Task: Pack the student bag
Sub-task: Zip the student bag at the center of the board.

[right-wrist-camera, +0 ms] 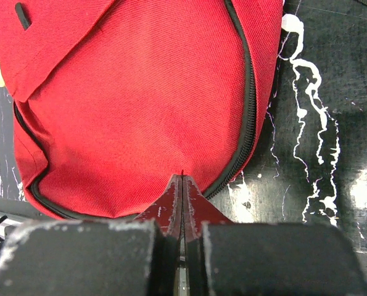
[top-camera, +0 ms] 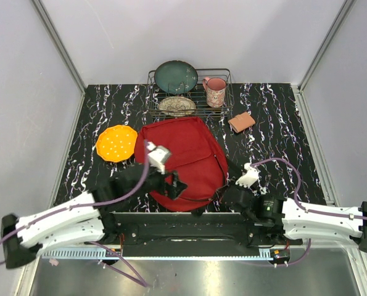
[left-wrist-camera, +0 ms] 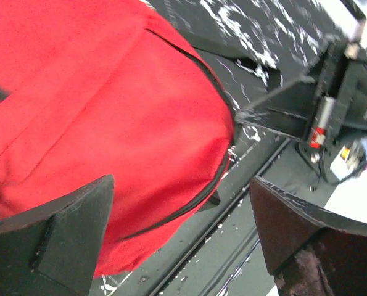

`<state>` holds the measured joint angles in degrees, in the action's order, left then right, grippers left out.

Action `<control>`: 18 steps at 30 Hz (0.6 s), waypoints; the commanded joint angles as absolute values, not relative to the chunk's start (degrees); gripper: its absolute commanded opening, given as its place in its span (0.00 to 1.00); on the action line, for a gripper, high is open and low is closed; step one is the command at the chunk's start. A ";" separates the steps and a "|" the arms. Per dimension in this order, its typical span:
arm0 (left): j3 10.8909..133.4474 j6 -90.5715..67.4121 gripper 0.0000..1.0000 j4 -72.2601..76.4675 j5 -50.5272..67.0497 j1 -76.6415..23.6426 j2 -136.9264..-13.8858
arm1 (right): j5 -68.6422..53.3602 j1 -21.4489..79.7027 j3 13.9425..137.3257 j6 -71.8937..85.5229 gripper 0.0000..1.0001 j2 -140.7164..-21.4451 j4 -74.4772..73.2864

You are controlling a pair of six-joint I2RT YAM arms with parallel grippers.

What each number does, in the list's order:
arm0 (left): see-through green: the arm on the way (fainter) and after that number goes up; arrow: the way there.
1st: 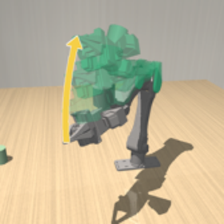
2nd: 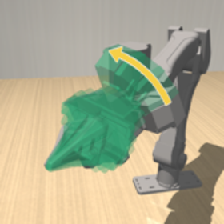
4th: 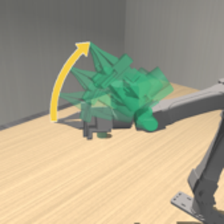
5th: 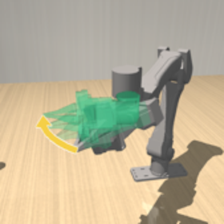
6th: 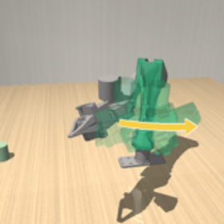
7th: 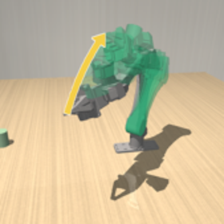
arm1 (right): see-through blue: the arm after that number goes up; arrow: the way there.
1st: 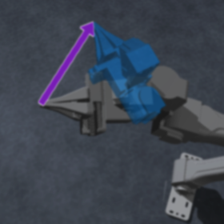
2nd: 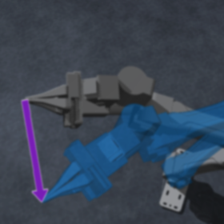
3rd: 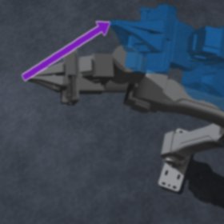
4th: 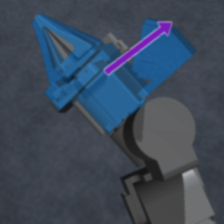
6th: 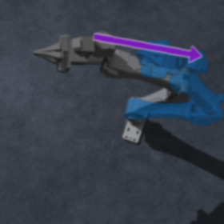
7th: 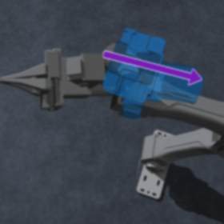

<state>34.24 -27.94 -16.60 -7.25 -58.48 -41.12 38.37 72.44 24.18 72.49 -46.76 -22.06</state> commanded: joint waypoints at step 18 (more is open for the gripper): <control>50.01 -5.98 0.93 -16.43 -10.19 -76.29 -76.36 | 42.45 72.60 27.51 73.21 0.00 -40.69 -26.10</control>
